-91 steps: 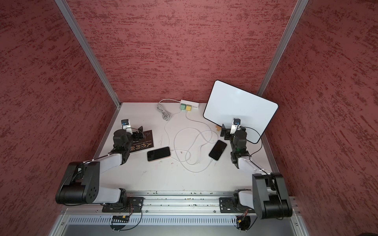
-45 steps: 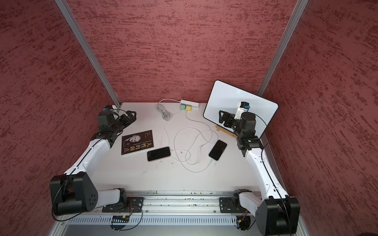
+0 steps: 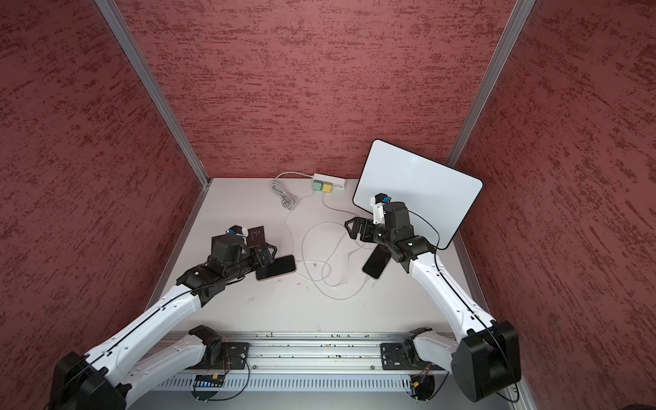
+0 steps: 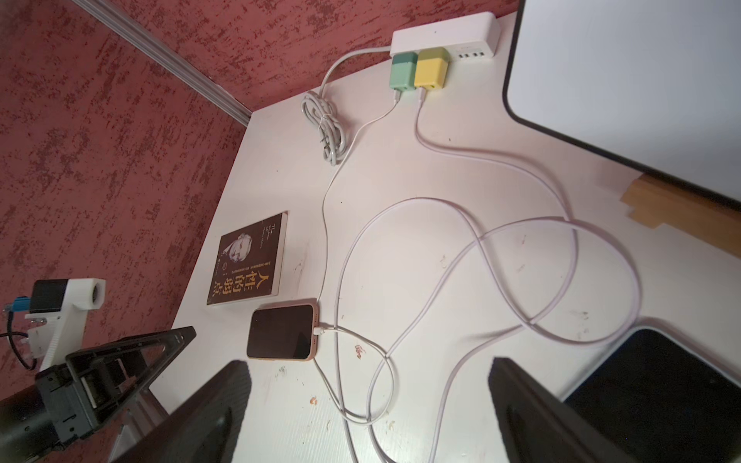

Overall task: Unplug the charging cable from the phone
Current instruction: Move the distractor to the center of the board.

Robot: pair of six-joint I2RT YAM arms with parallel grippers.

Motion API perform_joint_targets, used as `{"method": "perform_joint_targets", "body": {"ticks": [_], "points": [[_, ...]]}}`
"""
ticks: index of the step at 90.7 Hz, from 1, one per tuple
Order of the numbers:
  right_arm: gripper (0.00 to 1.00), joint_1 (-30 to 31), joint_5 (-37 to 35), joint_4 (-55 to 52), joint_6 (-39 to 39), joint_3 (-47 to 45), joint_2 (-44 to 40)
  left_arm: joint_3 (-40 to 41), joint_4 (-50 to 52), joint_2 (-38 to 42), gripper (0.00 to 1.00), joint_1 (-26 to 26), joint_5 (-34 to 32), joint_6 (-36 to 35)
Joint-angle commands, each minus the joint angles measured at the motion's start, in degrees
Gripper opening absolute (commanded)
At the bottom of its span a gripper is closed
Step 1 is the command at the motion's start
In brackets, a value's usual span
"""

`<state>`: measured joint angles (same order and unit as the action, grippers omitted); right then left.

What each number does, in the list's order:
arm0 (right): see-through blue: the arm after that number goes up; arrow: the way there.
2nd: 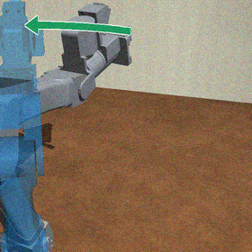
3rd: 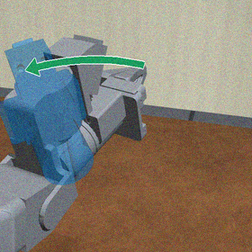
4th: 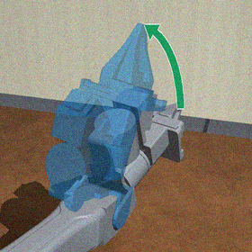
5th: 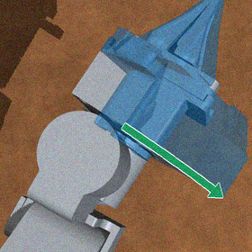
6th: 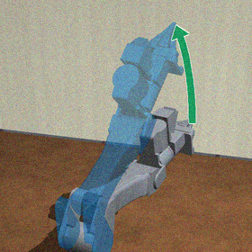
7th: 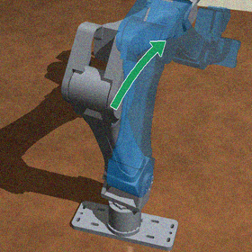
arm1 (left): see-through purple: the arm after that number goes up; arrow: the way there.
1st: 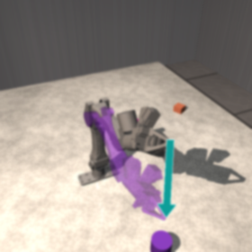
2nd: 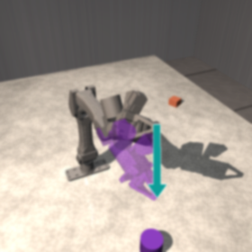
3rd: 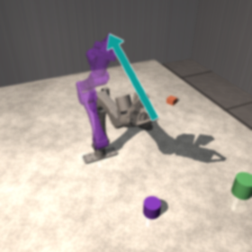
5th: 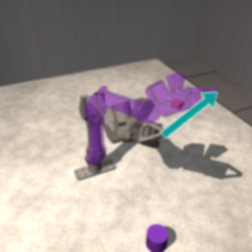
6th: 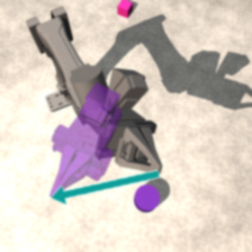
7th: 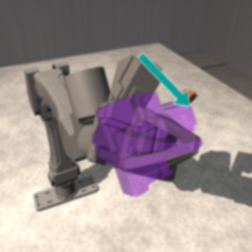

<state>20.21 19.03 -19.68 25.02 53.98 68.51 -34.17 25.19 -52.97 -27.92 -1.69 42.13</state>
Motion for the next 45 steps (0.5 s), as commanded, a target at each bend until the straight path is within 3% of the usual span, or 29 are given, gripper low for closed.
{"method": "perform_joint_targets", "body": {"ticks": [1, 16, 32, 39, 45], "points": [[0.99, 4.36, -3.28, 0.19, 0.02, -1.86, 1.34, 1.88, 1.32, 1.90, 1.00, -2.87, -6.13, 6.98], [0.99, 10.06, -5.72, 4.62, 2.27, -4.72, 2.69, 4.00, -1.45, 0.64, 1.00, -1.72, -8.13, 8.41], [0.99, 12.96, -7.64, 6.55, 4.07, -6.93, 2.85, 4.91, -6.91, -1.73, 1.00, 6.26, -3.71, 7.60], [0.98, 13.56, -8.45, 6.63, 4.50, -7.66, 2.62, 5.14, -8.75, -4.15, 0.94, 11.07, -1.69, 7.48], [0.98, 13.78, -9.11, 6.52, 4.87, -8.18, 2.15, 5.24, -10.19, -6.48, 0.79, 14.49, 0.47, 7.73]]}}
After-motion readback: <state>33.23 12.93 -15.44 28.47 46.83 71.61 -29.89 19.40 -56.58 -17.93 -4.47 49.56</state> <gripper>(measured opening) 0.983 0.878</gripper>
